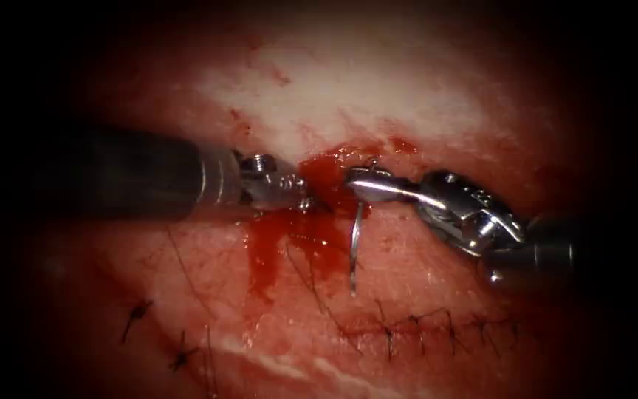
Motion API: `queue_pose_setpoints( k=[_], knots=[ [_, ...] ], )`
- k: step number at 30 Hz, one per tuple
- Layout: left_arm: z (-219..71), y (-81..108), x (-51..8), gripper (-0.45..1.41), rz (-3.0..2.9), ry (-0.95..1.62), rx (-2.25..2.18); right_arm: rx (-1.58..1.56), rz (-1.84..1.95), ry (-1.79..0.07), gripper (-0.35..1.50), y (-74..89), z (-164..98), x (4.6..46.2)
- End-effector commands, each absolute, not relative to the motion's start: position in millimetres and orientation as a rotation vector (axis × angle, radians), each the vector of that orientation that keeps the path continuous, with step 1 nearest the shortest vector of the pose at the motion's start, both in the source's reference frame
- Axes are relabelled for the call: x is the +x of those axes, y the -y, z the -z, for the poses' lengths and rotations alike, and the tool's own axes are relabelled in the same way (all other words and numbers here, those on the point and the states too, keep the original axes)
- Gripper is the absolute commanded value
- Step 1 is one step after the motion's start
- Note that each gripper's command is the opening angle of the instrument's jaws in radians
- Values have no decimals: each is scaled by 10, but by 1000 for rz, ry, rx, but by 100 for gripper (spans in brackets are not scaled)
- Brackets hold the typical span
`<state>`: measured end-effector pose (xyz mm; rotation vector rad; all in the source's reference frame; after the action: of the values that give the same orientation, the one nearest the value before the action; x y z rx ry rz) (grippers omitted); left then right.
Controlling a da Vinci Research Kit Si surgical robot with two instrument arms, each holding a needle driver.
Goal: Wound Closure
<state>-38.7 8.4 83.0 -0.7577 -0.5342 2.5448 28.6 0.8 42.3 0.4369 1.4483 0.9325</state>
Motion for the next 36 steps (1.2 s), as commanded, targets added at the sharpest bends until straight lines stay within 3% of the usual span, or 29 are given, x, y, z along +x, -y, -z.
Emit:
queue_pose_setpoints(
  k=[1, 36],
  knots=[
    [-838, -79, -394, -45, -2552, 548, -751, 421, -927, -1447, -35, -8, -430, 292],
    [-784, -50, -379, -45, -2608, 683, -665, 16, -627, -1339, -35, -28, -460, 312]
  ],
)
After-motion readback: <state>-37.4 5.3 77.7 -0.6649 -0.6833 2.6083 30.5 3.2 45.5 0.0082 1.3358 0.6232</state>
